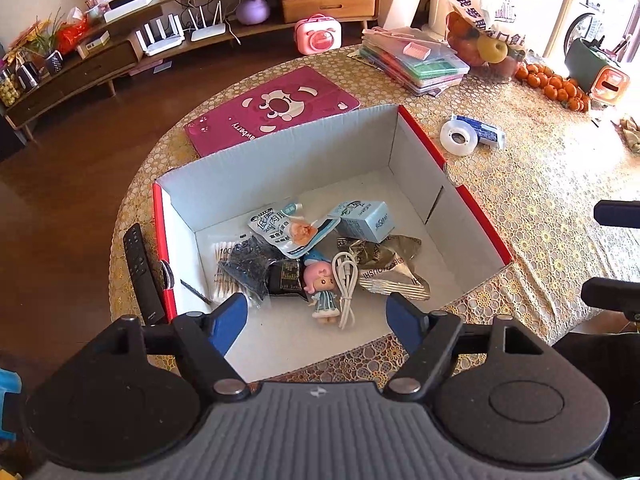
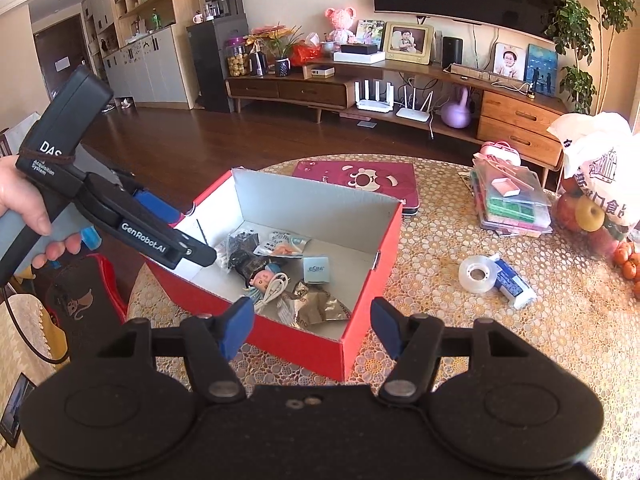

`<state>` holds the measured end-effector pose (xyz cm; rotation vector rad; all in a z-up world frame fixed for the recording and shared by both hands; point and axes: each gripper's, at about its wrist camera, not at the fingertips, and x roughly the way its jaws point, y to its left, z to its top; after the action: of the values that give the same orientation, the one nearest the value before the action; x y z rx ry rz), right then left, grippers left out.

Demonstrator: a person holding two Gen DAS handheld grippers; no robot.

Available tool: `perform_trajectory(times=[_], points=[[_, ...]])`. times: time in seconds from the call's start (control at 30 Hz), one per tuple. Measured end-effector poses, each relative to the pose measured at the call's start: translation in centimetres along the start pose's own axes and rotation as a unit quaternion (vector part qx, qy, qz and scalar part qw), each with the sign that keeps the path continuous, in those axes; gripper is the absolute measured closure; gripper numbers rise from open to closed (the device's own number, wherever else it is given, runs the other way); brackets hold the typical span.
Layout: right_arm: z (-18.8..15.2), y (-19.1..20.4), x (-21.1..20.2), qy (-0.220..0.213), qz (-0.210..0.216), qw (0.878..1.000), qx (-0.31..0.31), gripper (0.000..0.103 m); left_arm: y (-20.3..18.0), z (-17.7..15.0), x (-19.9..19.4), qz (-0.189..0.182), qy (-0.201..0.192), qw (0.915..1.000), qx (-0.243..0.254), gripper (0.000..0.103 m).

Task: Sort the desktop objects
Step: 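Withdraw both open tools from the box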

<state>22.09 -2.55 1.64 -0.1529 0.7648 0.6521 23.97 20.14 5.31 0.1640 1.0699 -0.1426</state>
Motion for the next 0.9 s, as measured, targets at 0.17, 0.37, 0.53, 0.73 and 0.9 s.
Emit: perform_trajectory(times=[0.17, 0.37, 0.53, 0.73, 0.9], points=[[-0.8, -1.0, -1.2, -0.005, -0.008, 1.0, 0.003, 0.035, -0.8, -0.8, -1.0, -0.008, -0.004, 1.0, 0.0, 0.02], [-2.0, -2.7, -2.0, -0.005, -0.026, 1.0, 0.016, 0.033, -2.9, -1.8, -1.7, -0.029, -0.011, 0.9995, 0.009, 0.02], [-2.7, -4.1, -2.6, -0.008, -0.037, 0.999, 0.028, 0.029, -4.8, -2.2, -2.4, -0.04, -0.022, 0.9987, 0.024, 0.016], [-3.6, -5.9, -3.0, -0.009, -0.051, 0.998, 0.04, 0.026, -6.9, -2.1, -2.6, -0.055, -0.034, 0.9975, 0.028, 0.016], [-4.1, -7.4, -3.4, -0.01, -0.062, 0.997, 0.05, 0.025, -8.6, -1.6, -2.2, -0.066, -0.047, 0.9962, 0.032, 0.016]])
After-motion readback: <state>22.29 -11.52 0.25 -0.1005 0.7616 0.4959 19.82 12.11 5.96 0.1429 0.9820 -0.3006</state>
